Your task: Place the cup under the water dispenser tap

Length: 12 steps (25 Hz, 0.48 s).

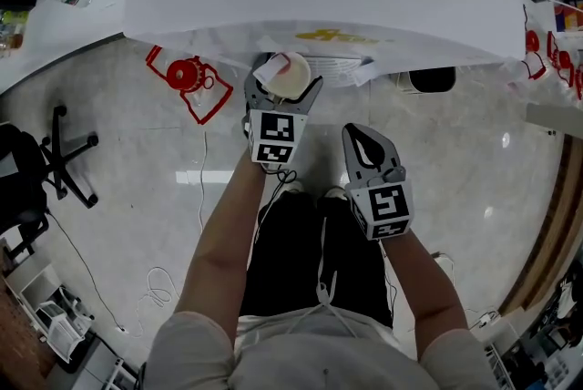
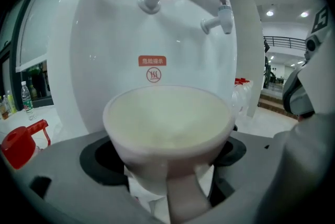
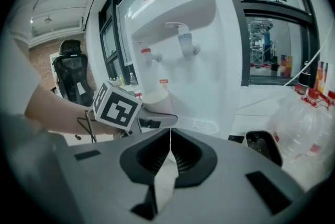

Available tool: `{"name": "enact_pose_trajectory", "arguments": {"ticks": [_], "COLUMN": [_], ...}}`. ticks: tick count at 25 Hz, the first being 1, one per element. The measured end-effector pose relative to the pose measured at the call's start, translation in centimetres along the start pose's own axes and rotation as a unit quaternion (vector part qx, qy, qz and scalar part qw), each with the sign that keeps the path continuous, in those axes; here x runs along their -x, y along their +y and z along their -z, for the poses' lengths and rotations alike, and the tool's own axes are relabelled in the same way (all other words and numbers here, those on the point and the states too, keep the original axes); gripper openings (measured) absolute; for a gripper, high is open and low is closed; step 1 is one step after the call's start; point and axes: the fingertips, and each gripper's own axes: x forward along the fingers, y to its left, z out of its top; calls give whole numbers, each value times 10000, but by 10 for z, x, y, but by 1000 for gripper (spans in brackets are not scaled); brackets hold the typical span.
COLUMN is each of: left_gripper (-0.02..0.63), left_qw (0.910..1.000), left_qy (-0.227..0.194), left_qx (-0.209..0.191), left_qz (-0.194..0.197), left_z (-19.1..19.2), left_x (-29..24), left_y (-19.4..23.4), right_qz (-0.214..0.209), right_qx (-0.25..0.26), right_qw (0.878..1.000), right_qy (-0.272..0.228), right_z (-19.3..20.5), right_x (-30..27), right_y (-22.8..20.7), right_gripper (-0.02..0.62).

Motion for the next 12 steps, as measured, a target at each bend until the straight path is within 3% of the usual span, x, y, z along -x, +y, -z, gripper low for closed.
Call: {"name": "enact_pose_trajectory", "arguments": {"ticks": [6,12], "left_gripper": [463,489], "left_qw": [9986,9970], "left_qy": [-512,-622], "left_qx": [53,428], "left_qz": [-130,-156], "left_z": [-23,-35], "left_x": [12,32], "left_y": [-3,-2], "right_qz": [22,9], "right_qx": [33,-84], "right_qw": [10000,10000], "right_qy": [-80,-34], "right_z": [-4,-11], "right_x": [1,12], "right_y": [5,8], "right_gripper": [29,29]}}
